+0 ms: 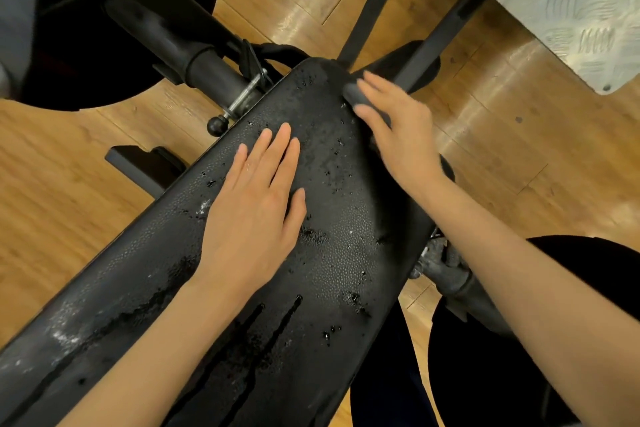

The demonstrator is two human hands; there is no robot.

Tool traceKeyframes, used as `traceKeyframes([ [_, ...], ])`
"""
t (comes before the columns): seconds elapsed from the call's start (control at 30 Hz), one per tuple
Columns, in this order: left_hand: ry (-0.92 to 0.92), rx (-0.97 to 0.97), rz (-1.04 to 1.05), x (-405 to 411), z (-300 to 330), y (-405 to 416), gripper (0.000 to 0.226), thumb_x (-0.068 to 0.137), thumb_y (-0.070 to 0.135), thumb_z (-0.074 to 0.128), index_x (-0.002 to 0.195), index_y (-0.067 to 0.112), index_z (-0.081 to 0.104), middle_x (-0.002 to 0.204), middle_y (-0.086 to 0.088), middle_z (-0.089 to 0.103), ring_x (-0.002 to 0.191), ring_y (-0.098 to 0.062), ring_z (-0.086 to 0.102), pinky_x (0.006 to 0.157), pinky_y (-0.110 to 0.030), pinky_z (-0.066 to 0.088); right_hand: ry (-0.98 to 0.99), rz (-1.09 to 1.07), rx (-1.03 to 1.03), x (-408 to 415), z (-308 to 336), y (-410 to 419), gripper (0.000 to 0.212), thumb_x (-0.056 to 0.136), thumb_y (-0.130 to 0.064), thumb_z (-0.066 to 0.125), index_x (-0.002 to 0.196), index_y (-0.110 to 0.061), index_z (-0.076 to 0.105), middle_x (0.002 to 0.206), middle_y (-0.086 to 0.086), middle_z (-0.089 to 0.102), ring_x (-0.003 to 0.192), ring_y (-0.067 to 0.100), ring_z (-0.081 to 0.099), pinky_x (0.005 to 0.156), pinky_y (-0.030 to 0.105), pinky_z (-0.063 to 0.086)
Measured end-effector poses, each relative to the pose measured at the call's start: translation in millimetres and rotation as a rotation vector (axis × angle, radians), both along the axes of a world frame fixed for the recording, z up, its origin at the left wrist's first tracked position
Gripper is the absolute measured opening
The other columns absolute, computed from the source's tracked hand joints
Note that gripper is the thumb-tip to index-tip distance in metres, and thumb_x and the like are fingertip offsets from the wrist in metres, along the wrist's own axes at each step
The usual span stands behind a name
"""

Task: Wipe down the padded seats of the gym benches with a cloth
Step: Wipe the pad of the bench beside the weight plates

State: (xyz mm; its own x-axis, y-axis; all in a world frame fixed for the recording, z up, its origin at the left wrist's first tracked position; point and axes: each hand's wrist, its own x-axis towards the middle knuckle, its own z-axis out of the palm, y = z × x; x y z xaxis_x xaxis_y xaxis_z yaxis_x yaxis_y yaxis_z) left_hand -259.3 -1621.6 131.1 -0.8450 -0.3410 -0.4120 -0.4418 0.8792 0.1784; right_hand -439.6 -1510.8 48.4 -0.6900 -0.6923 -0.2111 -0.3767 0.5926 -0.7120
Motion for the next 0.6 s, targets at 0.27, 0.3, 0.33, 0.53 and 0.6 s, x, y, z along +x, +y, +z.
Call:
traceKeyframes([
  [0.27, 0.009, -0.011, -0.007, 1.3, -1.3, -0.1, 0.061, 0.103, 0.037, 0.026, 0.157, 0.009, 0.026, 0.166, -0.006, 0.018, 0.154, -0.021, 0.013, 0.126, -0.038, 0.007, 0.071, -0.082, 0.005, 0.8, -8.6, -46.6, 0.035, 0.101, -0.027, 0.051, 0.130, -0.013, 0.063, 0.140, 0.001, 0.056, 0.132, 0.016, 0.049, 0.110, 0.032, 0.038],
  [0.3, 0.008, -0.011, -0.007, 0.9, -1.1, 0.1, 0.061, 0.103, 0.037, 0.026, 0.157, 0.009, 0.025, 0.166, -0.006, 0.018, 0.154, -0.021, 0.012, 0.126, -0.038, 0.006, 0.067, -0.050, 0.008, -4.1, -9.4, -67.2, 0.035, 0.101, -0.028, 0.050, 0.130, -0.013, 0.063, 0.141, 0.001, 0.056, 0.132, 0.018, 0.049, 0.108, 0.034, 0.039],
  [0.33, 0.005, -0.009, -0.009, 0.6, -0.9, 0.5, 0.061, 0.103, 0.037, 0.026, 0.157, 0.009, 0.024, 0.166, -0.005, 0.017, 0.154, -0.020, 0.011, 0.126, -0.038, 0.006, 0.060, -0.020, 0.012, -7.6, -8.9, -79.0, 0.036, 0.101, -0.029, 0.050, 0.132, -0.013, 0.061, 0.142, 0.002, 0.054, 0.133, 0.019, 0.049, 0.108, 0.036, 0.040],
  [0.53, 0.015, -0.003, 0.000, 1.2, -1.9, 0.0, 0.061, 0.103, 0.037, 0.028, 0.157, 0.009, 0.025, 0.166, -0.006, 0.018, 0.154, -0.020, 0.011, 0.126, -0.036, 0.004, 0.010, -0.010, -0.019, 15.4, 7.5, 25.1, 0.037, 0.099, -0.023, 0.057, 0.135, -0.012, 0.058, 0.145, 0.000, 0.051, 0.136, 0.012, 0.045, 0.115, 0.028, 0.033],
  [0.6, 0.021, -0.009, 0.007, 1.6, -2.4, 0.3, 0.061, 0.103, 0.036, 0.029, 0.157, 0.009, 0.026, 0.166, -0.006, 0.019, 0.154, -0.020, 0.012, 0.125, -0.036, 0.004, 0.022, -0.074, 0.016, 25.5, 8.6, 36.6, 0.036, 0.099, -0.022, 0.058, 0.134, -0.013, 0.059, 0.144, -0.001, 0.052, 0.136, 0.014, 0.045, 0.116, 0.030, 0.033],
])
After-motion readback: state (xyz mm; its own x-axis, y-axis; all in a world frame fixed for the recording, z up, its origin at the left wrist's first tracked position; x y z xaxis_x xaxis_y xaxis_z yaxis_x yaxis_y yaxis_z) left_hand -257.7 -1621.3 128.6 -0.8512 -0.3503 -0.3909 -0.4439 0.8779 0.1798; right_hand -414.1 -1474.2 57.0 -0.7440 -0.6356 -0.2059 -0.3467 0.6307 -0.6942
